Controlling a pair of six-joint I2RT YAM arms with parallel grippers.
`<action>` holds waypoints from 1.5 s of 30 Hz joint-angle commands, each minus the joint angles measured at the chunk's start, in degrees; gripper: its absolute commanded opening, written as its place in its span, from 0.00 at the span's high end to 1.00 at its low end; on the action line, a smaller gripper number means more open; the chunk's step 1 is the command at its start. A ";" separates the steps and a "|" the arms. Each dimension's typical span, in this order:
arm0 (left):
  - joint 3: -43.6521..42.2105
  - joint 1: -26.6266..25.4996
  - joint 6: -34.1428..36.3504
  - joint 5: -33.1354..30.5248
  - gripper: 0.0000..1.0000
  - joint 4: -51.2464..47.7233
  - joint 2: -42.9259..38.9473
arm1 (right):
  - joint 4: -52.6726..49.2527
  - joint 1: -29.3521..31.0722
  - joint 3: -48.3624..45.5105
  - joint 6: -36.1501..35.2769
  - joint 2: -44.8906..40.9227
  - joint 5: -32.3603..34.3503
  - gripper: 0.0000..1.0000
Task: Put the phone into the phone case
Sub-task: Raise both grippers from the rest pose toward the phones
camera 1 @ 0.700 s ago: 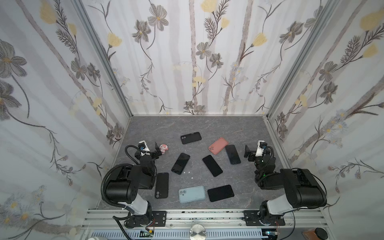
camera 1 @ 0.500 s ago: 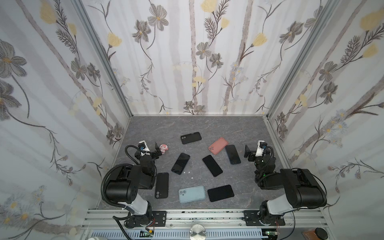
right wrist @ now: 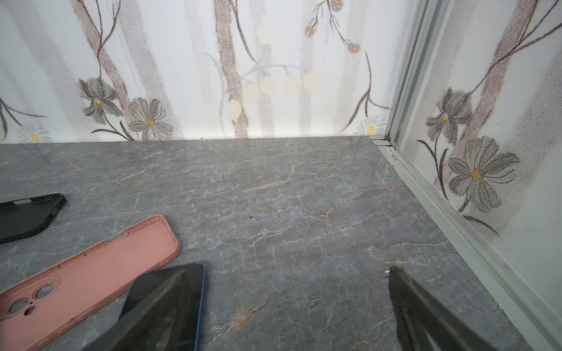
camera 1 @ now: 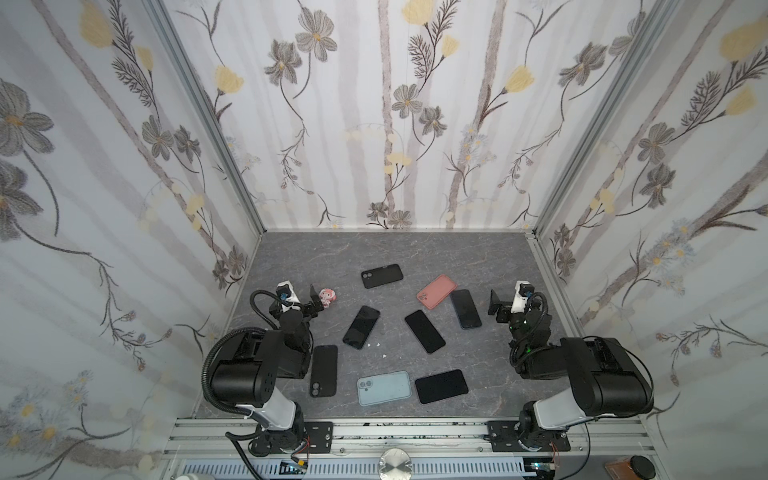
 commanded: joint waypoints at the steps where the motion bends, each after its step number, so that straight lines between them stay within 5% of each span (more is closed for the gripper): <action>1: 0.34 0.08 0.24 0.09 0.00 0.26 0.04 | 1.35 -0.01 0.25 -0.37 -0.17 0.14 0.01; 29: 0.10 0.65 0.05 1.48 0.02 0.18 -0.64 | 0.02 -0.52 0.37 1.06 -1.92 1.67 0.00; 32: 0.68 0.63 -0.21 0.89 0.02 -4.83 -5.35 | -7.78 -0.29 2.53 0.70 -7.89 1.68 0.00; 38: 8.11 0.54 -3.99 -1.78 0.04 -27.20 -21.06 | -39.89 0.25 16.35 5.05 -19.46 3.36 0.00; 45: 21.50 -1.05 -14.62 8.91 0.13 -50.91 -31.64 | -66.78 5.17 29.89 12.26 -23.52 -3.73 0.06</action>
